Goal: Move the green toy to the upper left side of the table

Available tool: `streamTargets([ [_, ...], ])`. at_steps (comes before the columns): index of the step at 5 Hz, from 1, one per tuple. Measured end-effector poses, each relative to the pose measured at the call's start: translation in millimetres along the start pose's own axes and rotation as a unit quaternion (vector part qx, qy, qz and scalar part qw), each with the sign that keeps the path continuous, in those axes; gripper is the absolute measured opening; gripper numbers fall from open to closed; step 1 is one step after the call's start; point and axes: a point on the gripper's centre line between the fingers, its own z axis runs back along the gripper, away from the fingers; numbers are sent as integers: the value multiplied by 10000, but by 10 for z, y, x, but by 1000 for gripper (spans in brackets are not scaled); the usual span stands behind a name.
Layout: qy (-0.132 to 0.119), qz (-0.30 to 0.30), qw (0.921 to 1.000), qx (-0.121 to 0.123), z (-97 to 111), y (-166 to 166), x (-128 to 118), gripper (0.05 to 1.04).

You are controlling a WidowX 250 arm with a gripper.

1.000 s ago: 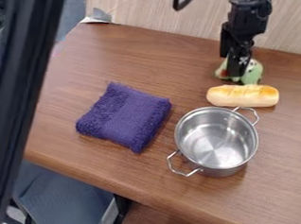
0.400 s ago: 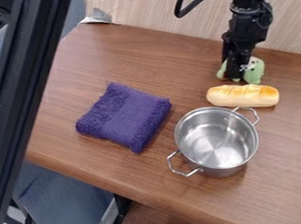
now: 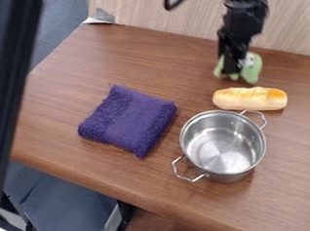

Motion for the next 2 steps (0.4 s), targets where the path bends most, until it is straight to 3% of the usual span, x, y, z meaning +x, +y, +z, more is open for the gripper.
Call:
streamTargets([
  [1,-293,744,9966,210,239,224,-408,437],
  [2,-146,1349,9902,328,285,429,-844,435],
])
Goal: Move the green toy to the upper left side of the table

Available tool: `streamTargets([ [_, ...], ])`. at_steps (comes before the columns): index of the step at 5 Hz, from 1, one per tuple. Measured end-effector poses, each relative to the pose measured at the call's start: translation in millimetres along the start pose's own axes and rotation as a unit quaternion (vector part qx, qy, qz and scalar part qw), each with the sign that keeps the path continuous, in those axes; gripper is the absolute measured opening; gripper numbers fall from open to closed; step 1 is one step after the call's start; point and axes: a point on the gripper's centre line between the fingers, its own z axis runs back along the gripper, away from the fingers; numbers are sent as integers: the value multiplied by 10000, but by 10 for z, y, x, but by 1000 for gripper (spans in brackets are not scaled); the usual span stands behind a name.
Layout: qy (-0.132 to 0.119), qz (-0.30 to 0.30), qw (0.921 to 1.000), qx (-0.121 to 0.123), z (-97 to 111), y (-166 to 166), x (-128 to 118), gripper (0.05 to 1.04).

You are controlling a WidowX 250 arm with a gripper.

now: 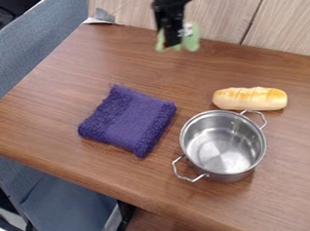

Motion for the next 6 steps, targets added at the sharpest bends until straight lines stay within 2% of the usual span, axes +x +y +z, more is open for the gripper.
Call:
streamTargets([
  [1,96,503,9985,170,-5,232,-261,434],
  [2,45,1130,9928,400,86,605,-482,434],
  [3,350,1620,9850,478,-46,835,-665,434],
  [5,610,2093,9746,504,-277,1041,-888,434],
  [6,704,2192,9720,476,-329,1051,-906,514],
])
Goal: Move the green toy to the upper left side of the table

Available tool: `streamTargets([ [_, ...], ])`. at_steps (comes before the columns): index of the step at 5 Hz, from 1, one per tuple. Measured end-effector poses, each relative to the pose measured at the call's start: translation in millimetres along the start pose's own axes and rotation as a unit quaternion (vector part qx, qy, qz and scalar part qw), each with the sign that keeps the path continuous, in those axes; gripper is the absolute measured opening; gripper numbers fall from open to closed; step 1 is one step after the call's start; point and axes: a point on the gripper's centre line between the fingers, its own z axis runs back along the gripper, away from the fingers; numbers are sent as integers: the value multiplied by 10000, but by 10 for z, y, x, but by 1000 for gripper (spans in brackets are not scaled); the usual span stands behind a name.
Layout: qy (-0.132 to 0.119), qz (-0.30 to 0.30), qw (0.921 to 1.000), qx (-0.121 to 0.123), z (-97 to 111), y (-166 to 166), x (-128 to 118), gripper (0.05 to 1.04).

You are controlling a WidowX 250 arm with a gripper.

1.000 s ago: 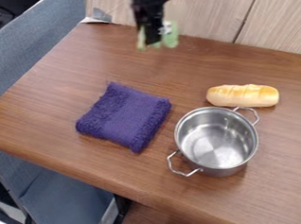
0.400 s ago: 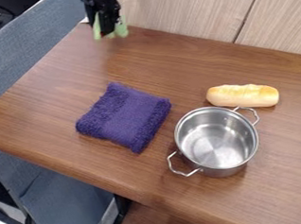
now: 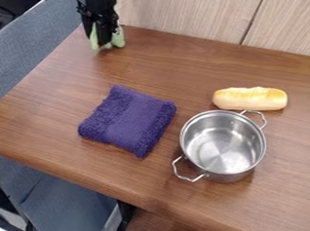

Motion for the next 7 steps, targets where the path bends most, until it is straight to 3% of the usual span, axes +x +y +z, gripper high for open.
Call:
streamTargets([
  [1,-41,124,9999,-50,-41,-11,-9,822],
  [2,8,139,9999,-75,-64,-17,-41,1011],
  [4,18,72,9998,-194,-7,-55,-53,1001],
  [6,-762,-121,9970,-36,555,-115,-23,1001],
  [7,-1039,-446,9936,-52,702,-265,-125,1001],
])
